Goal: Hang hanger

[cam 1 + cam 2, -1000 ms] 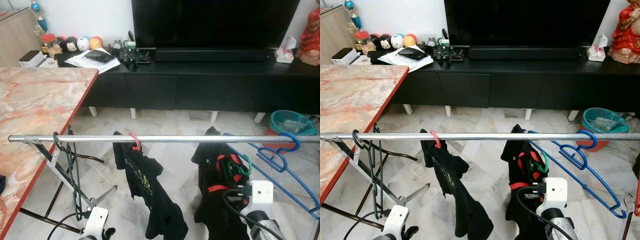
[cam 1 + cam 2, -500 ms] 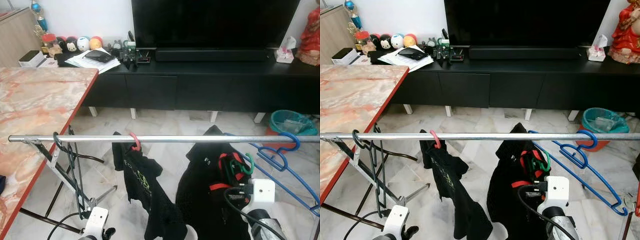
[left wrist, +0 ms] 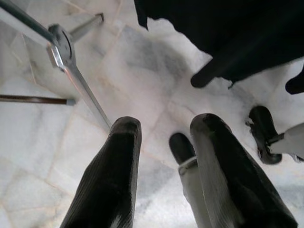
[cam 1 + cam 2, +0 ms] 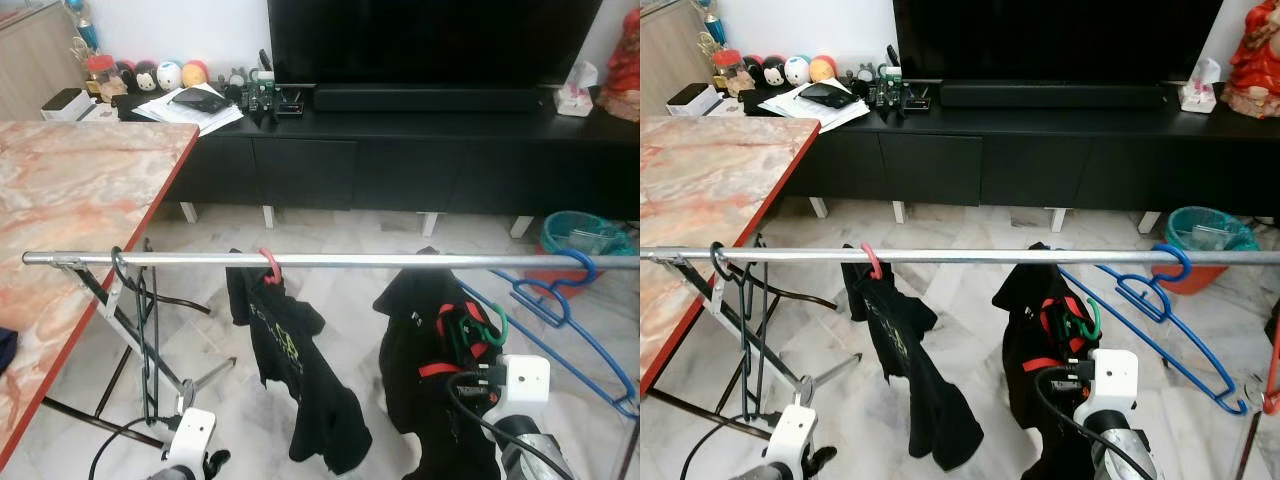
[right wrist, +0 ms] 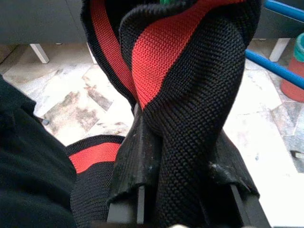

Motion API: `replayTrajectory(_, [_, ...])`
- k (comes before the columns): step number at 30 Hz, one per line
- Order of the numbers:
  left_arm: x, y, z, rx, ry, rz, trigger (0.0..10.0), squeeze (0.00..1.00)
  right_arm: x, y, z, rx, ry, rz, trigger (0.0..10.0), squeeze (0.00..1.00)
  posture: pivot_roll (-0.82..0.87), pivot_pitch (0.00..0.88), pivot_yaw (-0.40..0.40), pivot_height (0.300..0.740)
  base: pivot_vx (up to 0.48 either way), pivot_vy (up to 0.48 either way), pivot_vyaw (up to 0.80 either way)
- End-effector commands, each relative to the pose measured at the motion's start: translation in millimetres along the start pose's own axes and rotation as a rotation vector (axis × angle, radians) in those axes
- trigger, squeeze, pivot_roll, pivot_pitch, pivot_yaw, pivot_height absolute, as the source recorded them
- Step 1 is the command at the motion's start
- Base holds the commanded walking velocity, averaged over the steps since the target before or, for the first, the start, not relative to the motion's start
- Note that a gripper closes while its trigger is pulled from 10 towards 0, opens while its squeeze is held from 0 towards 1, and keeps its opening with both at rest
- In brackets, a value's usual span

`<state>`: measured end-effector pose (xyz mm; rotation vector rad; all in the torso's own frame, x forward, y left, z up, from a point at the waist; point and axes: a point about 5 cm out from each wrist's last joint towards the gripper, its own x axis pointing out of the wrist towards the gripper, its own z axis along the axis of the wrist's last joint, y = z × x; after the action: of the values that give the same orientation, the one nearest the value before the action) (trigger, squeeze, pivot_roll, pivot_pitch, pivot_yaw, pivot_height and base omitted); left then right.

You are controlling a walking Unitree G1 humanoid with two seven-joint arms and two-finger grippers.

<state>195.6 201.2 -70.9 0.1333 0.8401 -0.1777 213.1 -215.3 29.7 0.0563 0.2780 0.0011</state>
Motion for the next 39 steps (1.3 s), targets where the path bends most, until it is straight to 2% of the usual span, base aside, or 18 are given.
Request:
replayTrajectory(1, [-2.0,0.8,-7.6,0.002,0.030,0.000,10.0,0.00,1.5,-0.6,7.7,-0.002,-0.045,-0.004,10.0,0.00,-0.23,0.000,0.058,0.740,-0.270,0.000,0.00])
replayTrajectory(39, [-2.0,0.6,-7.6,0.003,0.028,-0.003,10.0,0.00,3.1,-2.3,8.4,0.005,-0.042,-0.026,10.0,0.00,-0.23,0.000,0.058,0.740,-0.271,0.000,0.00])
